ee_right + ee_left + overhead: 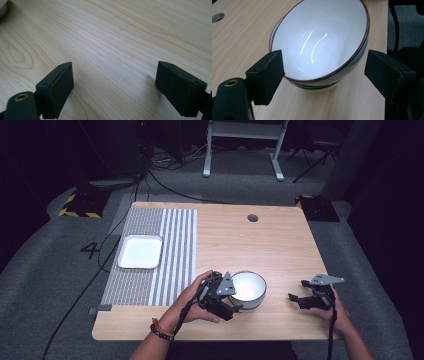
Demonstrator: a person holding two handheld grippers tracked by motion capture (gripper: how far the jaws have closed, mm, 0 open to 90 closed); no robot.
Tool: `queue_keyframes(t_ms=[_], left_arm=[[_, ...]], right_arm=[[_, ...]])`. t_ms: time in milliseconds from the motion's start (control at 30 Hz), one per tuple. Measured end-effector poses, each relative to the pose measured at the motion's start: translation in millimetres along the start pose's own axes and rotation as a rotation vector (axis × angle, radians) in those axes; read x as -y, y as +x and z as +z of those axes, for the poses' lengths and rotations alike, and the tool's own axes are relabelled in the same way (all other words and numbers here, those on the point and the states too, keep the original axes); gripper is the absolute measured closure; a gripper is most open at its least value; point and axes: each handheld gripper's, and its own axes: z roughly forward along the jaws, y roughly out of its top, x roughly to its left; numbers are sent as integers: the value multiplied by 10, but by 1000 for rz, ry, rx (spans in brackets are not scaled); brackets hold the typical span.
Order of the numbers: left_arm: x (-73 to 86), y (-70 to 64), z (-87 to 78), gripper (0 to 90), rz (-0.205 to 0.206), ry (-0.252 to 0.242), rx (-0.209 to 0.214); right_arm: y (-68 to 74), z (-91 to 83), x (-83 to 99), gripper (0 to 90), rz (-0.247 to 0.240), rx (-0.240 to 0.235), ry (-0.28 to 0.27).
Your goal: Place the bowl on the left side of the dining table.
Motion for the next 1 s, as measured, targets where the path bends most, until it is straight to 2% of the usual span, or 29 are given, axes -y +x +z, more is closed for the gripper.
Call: queue_keyframes(t_ms=[100,333,433,500,667,800,867,933,967,1000], left_arm=[[-50,-49,90,162,31,6,24],[-102,-50,236,167,37,26,57],[-112,-32,287,178,23,17,79],[-119,-24,301,177,34,29,72],[-102,21,344,194,7,18,107],[-80,29,372,197,21,15,111],[-77,42,391,199,0,8,136],[-78,44,401,231,5,16,141],[-76,31,419,248,39,33,158],[-76,31,419,265,39,33,158]], right_arm=[[2,-1,0,153,1,0,1],[2,-4,1,153,1,-3,2],[2,-3,2,153,1,-3,1],[2,-3,1,153,0,-3,1],[2,-4,2,153,0,-3,1],[3,-4,2,153,1,-3,1],[3,-4,2,153,1,-2,1],[3,-4,2,153,1,-3,1],[2,-5,2,153,0,-3,1],[2,-5,2,153,0,-3,1]])
